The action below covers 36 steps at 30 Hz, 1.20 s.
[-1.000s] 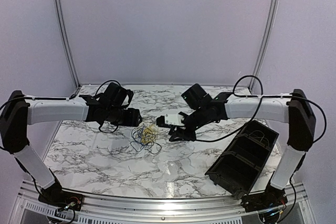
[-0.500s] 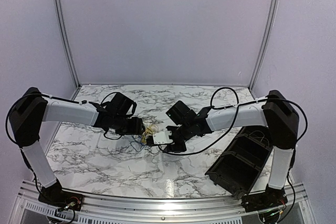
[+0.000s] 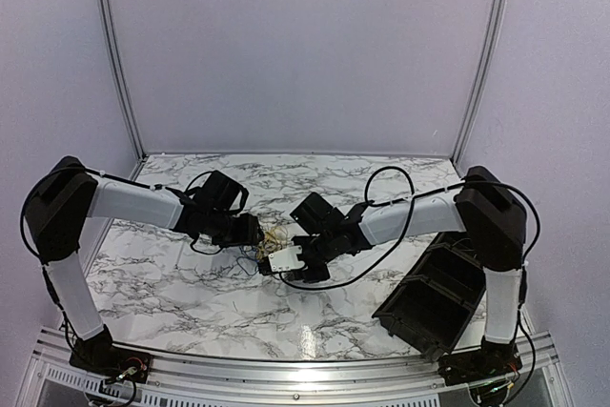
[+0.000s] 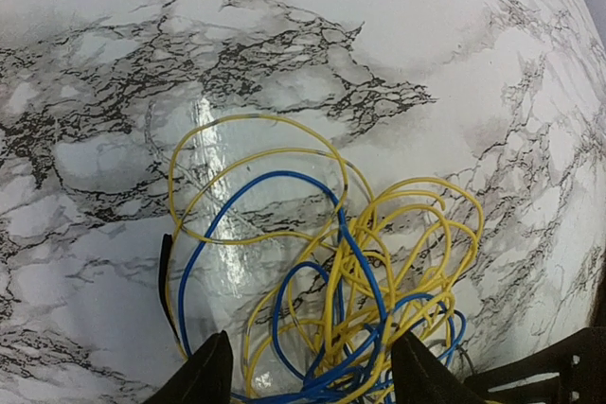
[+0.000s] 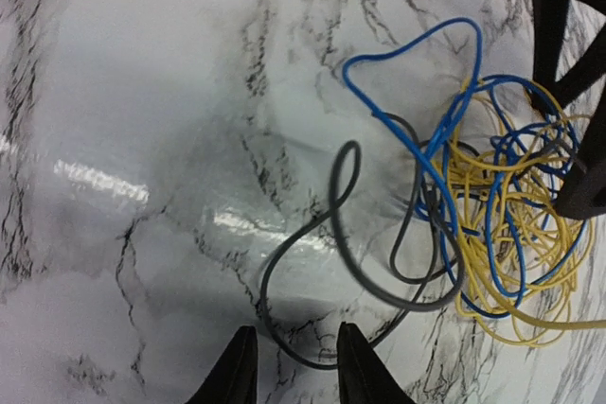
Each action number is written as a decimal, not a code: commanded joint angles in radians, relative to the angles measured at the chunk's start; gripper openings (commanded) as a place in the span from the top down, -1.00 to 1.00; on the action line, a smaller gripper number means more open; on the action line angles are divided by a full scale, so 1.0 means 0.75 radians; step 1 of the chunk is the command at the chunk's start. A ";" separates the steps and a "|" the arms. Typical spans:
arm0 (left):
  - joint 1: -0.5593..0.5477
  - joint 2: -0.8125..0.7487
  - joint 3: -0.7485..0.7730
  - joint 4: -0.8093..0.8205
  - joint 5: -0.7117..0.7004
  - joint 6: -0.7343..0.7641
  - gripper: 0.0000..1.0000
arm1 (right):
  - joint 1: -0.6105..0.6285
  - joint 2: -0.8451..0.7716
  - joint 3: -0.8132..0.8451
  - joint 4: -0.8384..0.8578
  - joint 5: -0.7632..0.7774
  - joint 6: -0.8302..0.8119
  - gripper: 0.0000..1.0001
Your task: Untangle the cables
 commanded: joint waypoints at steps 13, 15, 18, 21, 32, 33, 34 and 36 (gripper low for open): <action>0.016 0.096 -0.022 0.086 0.050 -0.003 0.60 | 0.011 -0.220 0.079 -0.054 0.012 0.104 1.00; 0.016 0.104 -0.030 0.091 0.051 -0.003 0.69 | 0.007 -0.288 0.107 -0.071 0.005 0.131 1.00; 0.016 0.120 -0.044 0.102 0.053 -0.003 0.88 | -0.008 -0.357 0.166 -0.085 -0.003 0.181 1.00; 0.016 0.134 -0.052 0.112 0.054 -0.004 0.98 | -0.023 -0.404 0.235 -0.123 -0.009 0.222 1.00; 0.016 0.195 -0.045 0.126 0.058 -0.010 1.00 | -0.151 -0.560 0.620 -0.382 -0.226 0.356 1.00; 0.016 0.197 -0.045 0.126 0.058 -0.011 1.00 | -0.167 -0.574 0.629 -0.388 -0.242 0.361 1.00; 0.016 0.199 -0.045 0.129 0.059 -0.012 1.00 | -0.180 -0.587 0.628 -0.389 -0.251 0.364 1.00; 0.016 0.204 -0.047 0.130 0.058 -0.014 1.00 | -0.206 -0.601 0.590 -0.365 -0.261 0.366 1.00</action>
